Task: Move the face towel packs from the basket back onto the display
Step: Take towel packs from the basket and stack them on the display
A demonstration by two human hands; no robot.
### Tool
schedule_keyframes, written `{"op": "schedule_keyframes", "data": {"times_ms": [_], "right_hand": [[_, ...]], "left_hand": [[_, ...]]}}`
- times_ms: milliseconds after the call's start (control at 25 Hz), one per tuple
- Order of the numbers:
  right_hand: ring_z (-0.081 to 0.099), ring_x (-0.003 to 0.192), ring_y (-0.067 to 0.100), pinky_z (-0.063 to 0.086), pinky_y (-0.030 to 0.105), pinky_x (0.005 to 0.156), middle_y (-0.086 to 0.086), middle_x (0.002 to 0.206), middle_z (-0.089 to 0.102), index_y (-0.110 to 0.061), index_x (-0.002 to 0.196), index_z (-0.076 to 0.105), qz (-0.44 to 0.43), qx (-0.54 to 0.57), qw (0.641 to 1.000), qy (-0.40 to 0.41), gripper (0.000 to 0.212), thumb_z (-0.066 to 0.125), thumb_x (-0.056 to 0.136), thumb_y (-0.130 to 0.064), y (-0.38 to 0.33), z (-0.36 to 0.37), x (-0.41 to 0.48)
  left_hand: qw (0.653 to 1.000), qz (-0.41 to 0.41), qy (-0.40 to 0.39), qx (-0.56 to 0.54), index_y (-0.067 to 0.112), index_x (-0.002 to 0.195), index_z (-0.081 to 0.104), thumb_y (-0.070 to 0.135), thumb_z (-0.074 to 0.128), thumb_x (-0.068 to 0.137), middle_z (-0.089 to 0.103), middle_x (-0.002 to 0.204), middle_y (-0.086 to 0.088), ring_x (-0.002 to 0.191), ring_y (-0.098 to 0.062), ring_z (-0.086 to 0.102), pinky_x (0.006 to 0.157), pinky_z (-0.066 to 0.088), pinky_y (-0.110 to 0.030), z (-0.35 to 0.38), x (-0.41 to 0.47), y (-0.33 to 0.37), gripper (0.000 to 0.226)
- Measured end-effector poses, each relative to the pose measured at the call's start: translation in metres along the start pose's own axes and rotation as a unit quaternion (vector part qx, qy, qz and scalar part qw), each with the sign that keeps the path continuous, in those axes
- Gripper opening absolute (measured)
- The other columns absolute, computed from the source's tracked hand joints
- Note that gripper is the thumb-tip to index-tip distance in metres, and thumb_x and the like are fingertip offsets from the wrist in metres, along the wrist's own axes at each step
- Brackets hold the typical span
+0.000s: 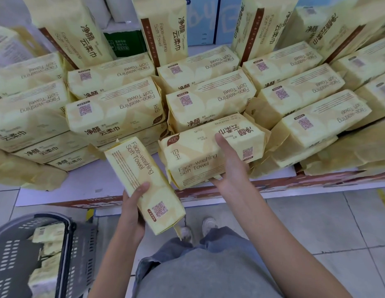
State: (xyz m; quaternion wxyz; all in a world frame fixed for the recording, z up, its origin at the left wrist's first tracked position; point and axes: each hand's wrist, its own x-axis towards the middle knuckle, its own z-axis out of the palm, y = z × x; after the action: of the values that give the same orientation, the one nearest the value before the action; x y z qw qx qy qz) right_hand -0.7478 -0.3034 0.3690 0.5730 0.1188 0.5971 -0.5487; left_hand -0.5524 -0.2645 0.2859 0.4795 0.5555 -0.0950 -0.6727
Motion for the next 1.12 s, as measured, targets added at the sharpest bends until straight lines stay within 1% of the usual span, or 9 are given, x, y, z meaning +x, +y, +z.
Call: {"op": "schedule_keyframes", "data": {"times_ms": [120,280,400,520,600,720,840,960,1120], "right_hand": [[0.060,0.101,0.025,0.052,0.052,0.087,0.003,0.114,0.061,-0.017,0.131,0.034,-0.010,0.023,0.999,0.039,0.092,0.088,0.057,-0.019,-0.001,0.008,-0.001],[0.064,0.096,0.016,0.055,0.039,0.081,-0.002,0.110,0.066,-0.017,0.125,0.042,-0.093,0.012,0.995,0.029,0.078,0.084,0.060,-0.007,-0.001,0.000,-0.011],[0.064,0.093,0.013,0.053,0.033,0.070,-0.006,0.108,0.066,-0.021,0.126,0.043,-0.155,-0.005,0.988,-0.023,0.078,0.081,0.061,-0.003,-0.013,-0.013,-0.029],[0.067,0.092,0.010,0.056,0.033,0.074,-0.007,0.105,0.067,-0.022,0.120,0.045,-0.271,-0.113,0.949,-0.113,0.078,0.082,0.056,0.000,-0.049,-0.015,-0.050],[0.066,0.098,0.012,0.056,0.035,0.080,-0.004,0.111,0.065,-0.026,0.114,0.044,-0.371,-0.278,0.864,-0.195,0.083,0.087,0.044,-0.011,-0.082,-0.007,-0.059],[0.058,0.105,0.014,0.050,0.036,0.090,-0.009,0.113,0.058,-0.029,0.121,0.039,-0.457,-0.567,0.629,-0.272,0.093,0.089,0.042,-0.025,-0.118,0.015,-0.063],[0.049,0.110,0.017,0.043,0.039,0.093,-0.008,0.119,0.049,-0.025,0.136,0.031,-0.463,-0.736,0.408,-0.279,0.101,0.087,0.052,-0.025,-0.121,0.035,-0.052],[0.044,0.120,0.020,0.040,0.036,0.095,-0.002,0.134,0.045,-0.024,0.143,0.022,-0.429,-0.816,0.274,-0.273,0.106,0.084,0.056,-0.030,-0.115,0.041,-0.029],[0.047,0.111,0.022,0.037,0.032,0.079,0.001,0.121,0.047,-0.025,0.140,0.024,-0.455,-0.844,0.117,-0.257,0.100,0.080,0.058,-0.035,-0.103,0.042,0.005]], "left_hand": [[1.000,0.003,-0.010,0.008,0.019,0.133,0.048,0.018,0.070,0.071,0.064,0.123,-0.006,0.107,-0.026,0.062,0.071,0.058,-0.037,0.004,0.001,0.003,0.066],[1.000,0.005,-0.008,0.009,0.017,0.133,0.047,0.021,0.068,0.065,0.063,0.125,-0.008,0.110,-0.028,0.061,0.083,0.053,-0.044,0.011,0.004,0.008,0.071],[1.000,0.008,-0.013,0.015,0.018,0.131,0.049,0.019,0.077,0.060,0.064,0.123,-0.008,0.107,-0.027,0.062,0.082,0.052,-0.043,0.013,0.008,0.008,0.077],[1.000,0.009,-0.018,0.024,0.019,0.130,0.051,0.034,0.088,0.038,0.066,0.120,-0.007,0.103,-0.026,0.064,0.079,0.054,-0.042,0.014,0.007,0.010,0.101],[1.000,0.013,-0.022,0.015,0.018,0.132,0.050,0.031,0.084,0.047,0.065,0.121,-0.007,0.101,-0.025,0.064,0.077,0.054,-0.041,0.013,0.007,0.010,0.093],[1.000,0.012,-0.011,-0.007,0.017,0.133,0.048,0.019,0.074,0.064,0.064,0.121,-0.007,0.102,-0.025,0.063,0.080,0.052,-0.043,0.009,0.006,0.008,0.074],[1.000,0.010,0.001,-0.014,0.018,0.133,0.049,0.022,0.072,0.064,0.063,0.124,-0.008,0.110,-0.029,0.061,0.089,0.050,-0.048,0.003,0.003,0.007,0.073],[0.999,0.022,0.009,-0.024,0.018,0.133,0.049,0.022,0.072,0.067,0.061,0.128,-0.010,0.116,-0.031,0.058,0.096,0.045,-0.052,-0.003,0.000,0.005,0.070],[0.999,0.036,0.010,-0.034,0.019,0.133,0.049,0.021,0.070,0.066,0.061,0.127,-0.009,0.114,-0.031,0.058,0.097,0.045,-0.053,-0.008,-0.007,0.001,0.070]]}}
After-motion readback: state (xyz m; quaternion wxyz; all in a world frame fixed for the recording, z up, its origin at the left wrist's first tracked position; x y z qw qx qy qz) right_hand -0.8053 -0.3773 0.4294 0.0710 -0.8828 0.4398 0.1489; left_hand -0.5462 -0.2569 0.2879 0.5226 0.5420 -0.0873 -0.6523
